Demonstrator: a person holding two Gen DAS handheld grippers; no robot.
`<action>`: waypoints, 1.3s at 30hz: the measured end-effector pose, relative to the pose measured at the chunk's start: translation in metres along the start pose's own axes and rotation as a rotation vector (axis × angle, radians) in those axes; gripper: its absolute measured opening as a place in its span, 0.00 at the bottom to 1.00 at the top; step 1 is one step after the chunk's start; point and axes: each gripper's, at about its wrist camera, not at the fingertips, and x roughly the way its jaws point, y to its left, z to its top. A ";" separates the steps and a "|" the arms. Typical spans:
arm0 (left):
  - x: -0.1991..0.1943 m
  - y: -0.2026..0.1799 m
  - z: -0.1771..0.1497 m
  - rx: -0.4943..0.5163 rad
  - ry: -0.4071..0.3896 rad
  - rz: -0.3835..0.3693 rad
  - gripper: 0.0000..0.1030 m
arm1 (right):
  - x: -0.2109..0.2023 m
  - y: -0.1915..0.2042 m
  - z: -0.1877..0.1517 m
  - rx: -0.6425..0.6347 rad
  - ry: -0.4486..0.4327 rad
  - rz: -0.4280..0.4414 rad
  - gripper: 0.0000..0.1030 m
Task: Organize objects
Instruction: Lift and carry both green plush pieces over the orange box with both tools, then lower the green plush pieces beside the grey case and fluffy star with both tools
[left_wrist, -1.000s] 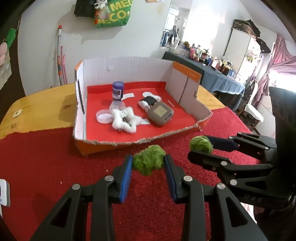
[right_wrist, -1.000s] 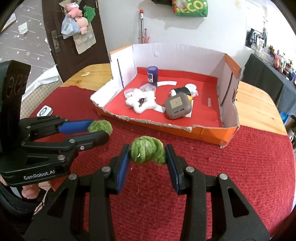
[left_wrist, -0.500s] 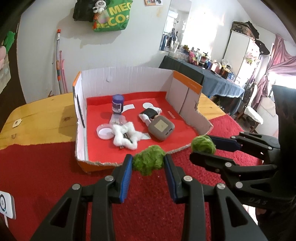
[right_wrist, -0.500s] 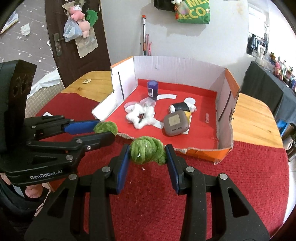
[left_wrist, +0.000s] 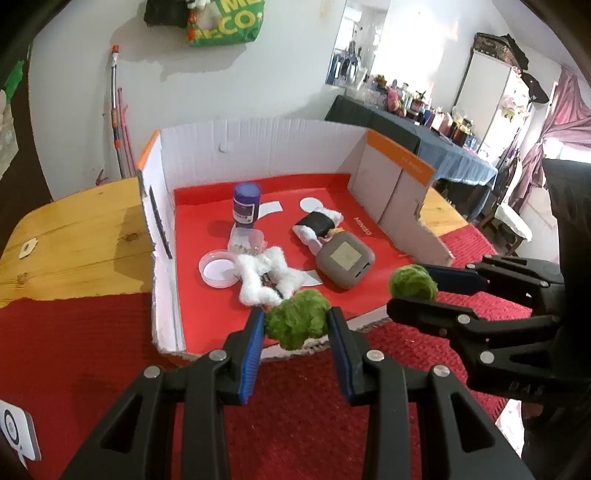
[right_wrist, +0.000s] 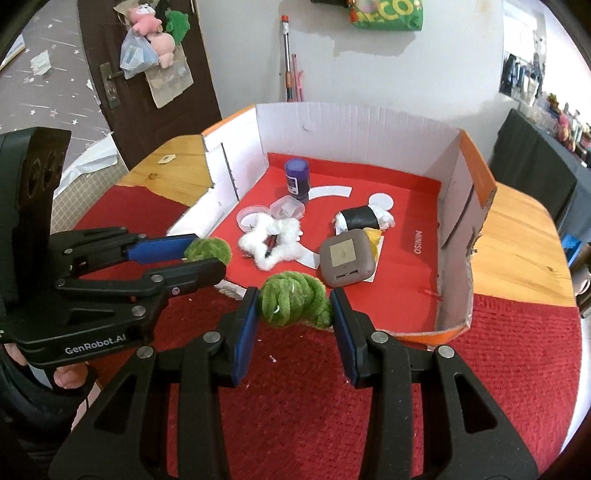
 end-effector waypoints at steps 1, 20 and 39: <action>0.004 0.001 0.001 0.000 0.011 0.000 0.35 | 0.003 -0.002 0.001 0.003 0.009 0.001 0.36; 0.048 0.013 0.011 0.016 0.133 -0.008 0.35 | 0.057 -0.025 0.015 0.042 0.165 0.020 0.36; 0.066 0.017 0.018 -0.001 0.126 0.003 0.35 | 0.076 -0.037 0.019 0.068 0.146 -0.020 0.36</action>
